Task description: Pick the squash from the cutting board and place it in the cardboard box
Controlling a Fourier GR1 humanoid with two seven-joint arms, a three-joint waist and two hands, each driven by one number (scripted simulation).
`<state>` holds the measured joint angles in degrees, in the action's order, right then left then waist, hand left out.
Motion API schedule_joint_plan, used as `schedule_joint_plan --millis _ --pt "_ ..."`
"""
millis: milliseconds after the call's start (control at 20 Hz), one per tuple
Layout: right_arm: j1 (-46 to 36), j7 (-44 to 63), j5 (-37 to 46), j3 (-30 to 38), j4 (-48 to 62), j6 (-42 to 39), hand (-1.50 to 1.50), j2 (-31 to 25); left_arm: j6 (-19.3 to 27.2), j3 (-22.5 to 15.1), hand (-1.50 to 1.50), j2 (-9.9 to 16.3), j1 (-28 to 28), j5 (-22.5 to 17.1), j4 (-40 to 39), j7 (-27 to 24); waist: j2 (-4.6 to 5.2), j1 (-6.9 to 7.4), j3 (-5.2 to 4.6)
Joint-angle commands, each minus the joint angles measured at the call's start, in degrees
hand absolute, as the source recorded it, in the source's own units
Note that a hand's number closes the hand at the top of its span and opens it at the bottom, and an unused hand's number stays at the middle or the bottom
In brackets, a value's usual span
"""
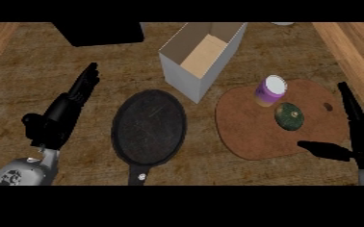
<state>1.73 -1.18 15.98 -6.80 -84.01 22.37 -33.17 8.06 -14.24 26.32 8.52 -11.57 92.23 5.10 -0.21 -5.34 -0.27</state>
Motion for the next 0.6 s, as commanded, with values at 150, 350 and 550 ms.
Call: schedule_joint_plan --millis 150,350,550 --pt "12.92 10.11 23.69 -4.72 -10.86 12.61 -1.50 -4.14 -1.84 -3.94 0.00 -2.20 -0.05 1.49 0.55 -0.79 -0.38 2.47 -0.02" --pt "18.59 24.80 29.46 -5.36 -26.85 3.05 -1.50 -8.05 -2.94 -4.04 0.00 -4.44 1.88 1.98 -4.92 -4.43 -0.04 2.14 -0.13" --pt "20.50 36.71 27.06 -7.57 -39.21 -11.42 -1.50 -10.35 -2.06 -5.12 0.00 -4.92 2.13 3.67 -2.79 -3.20 -0.08 3.64 -0.08"
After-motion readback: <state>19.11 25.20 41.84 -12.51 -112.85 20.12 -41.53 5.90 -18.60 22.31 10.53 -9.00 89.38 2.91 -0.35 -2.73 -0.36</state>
